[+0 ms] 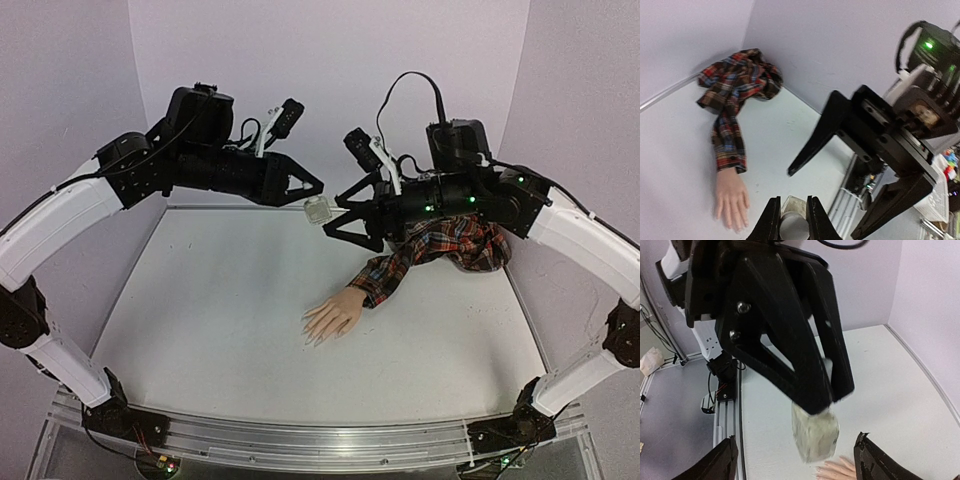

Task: Paint the nails
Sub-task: Place the nail polish bottle at the corner of the board.

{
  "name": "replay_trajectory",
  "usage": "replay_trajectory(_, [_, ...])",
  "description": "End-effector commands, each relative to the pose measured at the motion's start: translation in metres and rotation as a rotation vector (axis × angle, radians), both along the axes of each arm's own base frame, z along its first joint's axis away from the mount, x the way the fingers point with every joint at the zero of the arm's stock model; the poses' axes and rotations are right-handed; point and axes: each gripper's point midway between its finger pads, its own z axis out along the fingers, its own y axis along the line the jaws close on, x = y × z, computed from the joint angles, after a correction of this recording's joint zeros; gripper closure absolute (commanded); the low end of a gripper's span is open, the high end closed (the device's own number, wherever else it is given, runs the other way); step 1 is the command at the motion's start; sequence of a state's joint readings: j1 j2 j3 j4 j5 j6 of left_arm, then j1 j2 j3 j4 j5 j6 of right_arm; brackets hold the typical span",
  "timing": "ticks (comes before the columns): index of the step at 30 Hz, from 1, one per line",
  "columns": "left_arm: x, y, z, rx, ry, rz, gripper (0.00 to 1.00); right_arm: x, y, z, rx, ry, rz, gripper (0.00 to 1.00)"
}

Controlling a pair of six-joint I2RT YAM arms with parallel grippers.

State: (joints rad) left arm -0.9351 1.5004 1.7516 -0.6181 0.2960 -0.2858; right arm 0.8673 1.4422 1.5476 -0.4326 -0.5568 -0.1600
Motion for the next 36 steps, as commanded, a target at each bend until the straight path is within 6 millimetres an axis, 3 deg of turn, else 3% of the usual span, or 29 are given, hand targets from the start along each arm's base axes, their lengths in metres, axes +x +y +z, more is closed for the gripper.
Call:
replay_trajectory(1, [0.057, 0.057, 0.000, 0.047, -0.123, 0.363, 1.00, 0.029, -0.021, -0.001, -0.008, -0.052, -0.217, 0.12])
replay_trajectory(5, [0.103, 0.112, -0.037, 0.105, -0.156, 0.614, 1.00, 0.042, -0.039, -0.013, -0.022, -0.056, -0.352, 0.12])
replay_trajectory(6, [0.112, 0.127, -0.058, 0.139, -0.164, 0.679, 1.00, 0.046, -0.045, -0.015, -0.026, -0.066, -0.389, 0.11])
replay_trajectory(10, [0.150, 0.192, -0.098, 0.119, -0.147, 0.879, 1.00, 0.049, -0.069, -0.017, -0.021, -0.085, -0.493, 0.08])
replay_trajectory(15, [0.180, 0.252, -0.154, 0.138, -0.109, 1.035, 1.00, 0.042, -0.092, -0.013, -0.003, -0.120, -0.545, 0.03])
replay_trajectory(22, [0.209, 0.326, -0.204, 0.132, -0.041, 1.225, 1.00, 0.034, -0.121, -0.007, 0.015, -0.165, -0.601, 0.02])
replay_trajectory(28, [0.228, 0.358, -0.233, 0.095, -0.017, 1.329, 1.00, 0.028, -0.130, -0.008, 0.019, -0.177, -0.603, 0.02])
replay_trajectory(36, [0.253, 0.359, -0.288, 0.112, 0.070, 1.359, 1.00, 0.025, -0.133, -0.010, 0.020, -0.180, -0.595, 0.02])
